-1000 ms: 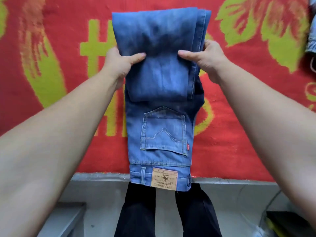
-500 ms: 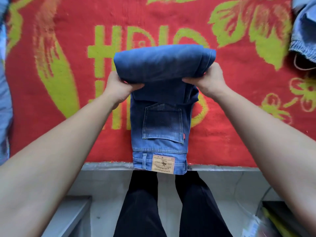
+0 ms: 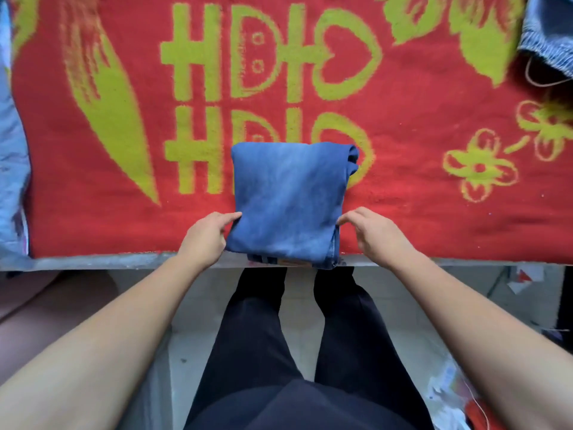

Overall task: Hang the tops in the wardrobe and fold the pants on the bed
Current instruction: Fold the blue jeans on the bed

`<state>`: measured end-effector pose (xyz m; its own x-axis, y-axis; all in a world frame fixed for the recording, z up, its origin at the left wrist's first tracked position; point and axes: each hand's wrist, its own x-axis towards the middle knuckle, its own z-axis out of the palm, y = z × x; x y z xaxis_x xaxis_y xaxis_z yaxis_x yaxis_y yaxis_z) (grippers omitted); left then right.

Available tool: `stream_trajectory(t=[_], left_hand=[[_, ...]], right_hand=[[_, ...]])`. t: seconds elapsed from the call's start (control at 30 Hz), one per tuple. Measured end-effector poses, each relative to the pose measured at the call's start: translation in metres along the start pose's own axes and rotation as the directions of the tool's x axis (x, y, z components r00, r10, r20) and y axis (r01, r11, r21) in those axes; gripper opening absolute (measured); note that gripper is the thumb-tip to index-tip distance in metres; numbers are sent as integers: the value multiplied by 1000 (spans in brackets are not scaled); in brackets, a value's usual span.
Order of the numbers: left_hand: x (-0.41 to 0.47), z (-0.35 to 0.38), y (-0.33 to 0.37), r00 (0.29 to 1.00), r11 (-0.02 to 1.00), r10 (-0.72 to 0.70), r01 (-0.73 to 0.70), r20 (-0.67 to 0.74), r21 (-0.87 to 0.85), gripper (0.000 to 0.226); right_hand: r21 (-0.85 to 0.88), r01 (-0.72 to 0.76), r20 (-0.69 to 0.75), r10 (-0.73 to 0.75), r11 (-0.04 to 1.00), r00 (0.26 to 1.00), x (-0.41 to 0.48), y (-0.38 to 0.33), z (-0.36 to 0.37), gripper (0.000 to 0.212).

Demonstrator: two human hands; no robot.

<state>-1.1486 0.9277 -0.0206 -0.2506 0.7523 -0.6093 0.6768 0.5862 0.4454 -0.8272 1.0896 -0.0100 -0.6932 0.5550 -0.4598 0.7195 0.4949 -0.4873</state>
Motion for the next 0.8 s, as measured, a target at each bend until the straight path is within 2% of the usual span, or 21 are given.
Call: stream_trajectory(t=[0.03, 0.07, 0.1, 0.13, 0.17, 0.2, 0.27, 0.4, 0.47, 0.53, 0.57, 0.6, 0.63, 0.67, 0.7, 0.73, 0.77, 0.8], left_hand=[[4, 4, 5, 994, 985, -99, 90, -51, -145, 52], [8, 4, 17, 975, 940, -207, 177, -77, -292, 39], [11, 4, 31, 950, 872, -304, 249, -69, -421, 26], [14, 1, 46, 925, 791, -380, 313, -22, -525, 22], [17, 0, 58, 903, 726, -429, 364, 30, -583, 33], [19, -2, 67, 890, 697, -452, 395, 61, -598, 47], [16, -1, 75, 886, 750, -463, 405, 21, -524, 61], [2, 15, 69, 905, 852, -409, 333, -117, -405, 47], [-4, 31, 61, 917, 877, -391, 345, -82, -335, 46], [-8, 43, 57, 909, 890, -415, 400, -27, -219, 50], [-7, 46, 57, 904, 893, -426, 412, -45, -180, 55], [-6, 47, 59, 905, 908, -410, 393, -114, -148, 63], [-5, 46, 63, 910, 938, -346, 332, -229, -100, 71], [-4, 45, 68, 905, 971, -224, 237, -362, -7, 74], [-2, 45, 71, 886, 984, -77, 142, -456, 110, 72], [0, 46, 74, 869, 974, 55, 61, -491, 216, 69], [3, 49, 73, 878, 948, 154, -2, -454, 317, 67], [6, 54, 71, 918, 916, 192, -40, -348, 399, 67]], right_hand=[[137, -154, 2, 155, 979, 988, 0, -6, 5, 31], [285, -307, 27, 313, 908, 949, 3, -12, 7, 27], [408, -439, 79, 447, 801, 891, 7, -21, 7, 35], [504, -528, 149, 534, 683, 832, 10, -28, 8, 47], [556, -575, 202, 573, 601, 794, 13, -36, 7, 58], [561, -594, 218, 589, 576, 778, 15, -44, 7, 65], [527, -610, 177, 625, 592, 760, 15, -58, 8, 61], [571, -591, 21, 710, 569, 704, 4, -70, 17, 33], [498, -633, 85, 693, 593, 716, -3, -64, 28, 36], [401, -682, 171, 681, 612, 712, -8, -56, 41, 53], [400, -675, 135, 689, 620, 712, -9, -55, 45, 66], [414, -630, 12, 689, 657, 725, -7, -58, 47, 76], [379, -551, -186, 644, 744, 742, -5, -62, 45, 80], [261, -469, -379, 536, 844, 754, 0, -66, 42, 80], [109, -384, -507, 383, 917, 772, 7, -69, 37, 76], [-23, -286, -547, 227, 958, 806, 16, -70, 31, 70], [-142, -193, -522, 92, 971, 848, 26, -66, 27, 66], [-244, -123, -447, 1, 962, 894, 37, -57, 26, 66]])
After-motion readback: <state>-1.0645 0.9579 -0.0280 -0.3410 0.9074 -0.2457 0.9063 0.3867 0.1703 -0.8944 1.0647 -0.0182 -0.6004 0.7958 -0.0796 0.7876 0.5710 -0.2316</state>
